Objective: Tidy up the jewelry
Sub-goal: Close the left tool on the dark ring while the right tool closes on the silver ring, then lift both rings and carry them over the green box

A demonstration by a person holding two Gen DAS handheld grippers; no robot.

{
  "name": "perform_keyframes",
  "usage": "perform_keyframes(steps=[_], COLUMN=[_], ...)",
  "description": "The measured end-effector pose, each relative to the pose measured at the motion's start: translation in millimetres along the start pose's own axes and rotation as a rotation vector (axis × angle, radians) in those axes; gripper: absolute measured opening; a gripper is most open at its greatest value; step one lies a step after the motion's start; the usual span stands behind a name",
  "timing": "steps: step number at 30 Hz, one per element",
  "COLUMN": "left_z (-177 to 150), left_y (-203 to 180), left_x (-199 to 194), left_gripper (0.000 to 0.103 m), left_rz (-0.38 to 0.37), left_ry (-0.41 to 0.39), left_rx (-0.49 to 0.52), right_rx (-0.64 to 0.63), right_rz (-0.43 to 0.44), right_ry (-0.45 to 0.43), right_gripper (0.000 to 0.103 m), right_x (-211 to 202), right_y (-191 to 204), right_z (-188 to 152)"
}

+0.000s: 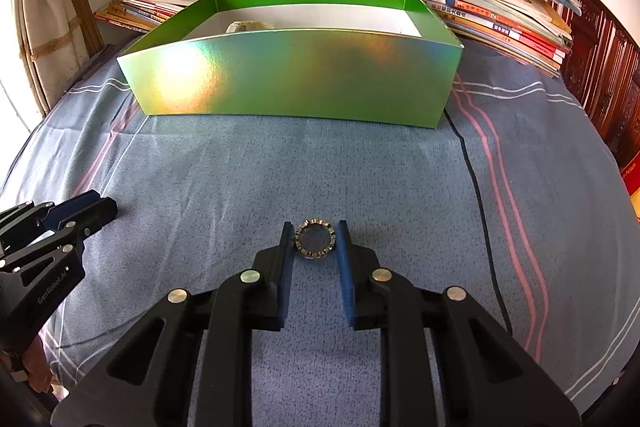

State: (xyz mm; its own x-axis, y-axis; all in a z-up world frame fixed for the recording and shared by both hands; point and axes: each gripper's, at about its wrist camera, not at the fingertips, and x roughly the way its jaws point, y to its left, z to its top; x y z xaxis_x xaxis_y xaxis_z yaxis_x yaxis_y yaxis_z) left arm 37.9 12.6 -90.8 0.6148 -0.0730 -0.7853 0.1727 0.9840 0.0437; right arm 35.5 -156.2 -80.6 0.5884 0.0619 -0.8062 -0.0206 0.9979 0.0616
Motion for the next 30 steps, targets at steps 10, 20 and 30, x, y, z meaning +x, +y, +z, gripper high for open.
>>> perform_keyframes(steps=[10,20,30], left_z=[-2,-2,-2], left_y=[-8,-14,-17], left_x=[-6,-8,-9], left_gripper=[0.020,0.020,0.020], left_rz=[-0.007,-0.005,0.001], left_ry=[-0.009,-0.009,-0.009], left_rx=[0.014,0.026,0.031], right_rx=[0.046,0.054,0.066], right_rz=[-0.011,-0.002,-0.005], right_ry=[-0.002,0.000,-0.006], right_gripper=[0.021,0.021,0.021], right_x=[-6,-6,-9], right_y=[-15,-17,-20], right_z=[-3,-6,-8])
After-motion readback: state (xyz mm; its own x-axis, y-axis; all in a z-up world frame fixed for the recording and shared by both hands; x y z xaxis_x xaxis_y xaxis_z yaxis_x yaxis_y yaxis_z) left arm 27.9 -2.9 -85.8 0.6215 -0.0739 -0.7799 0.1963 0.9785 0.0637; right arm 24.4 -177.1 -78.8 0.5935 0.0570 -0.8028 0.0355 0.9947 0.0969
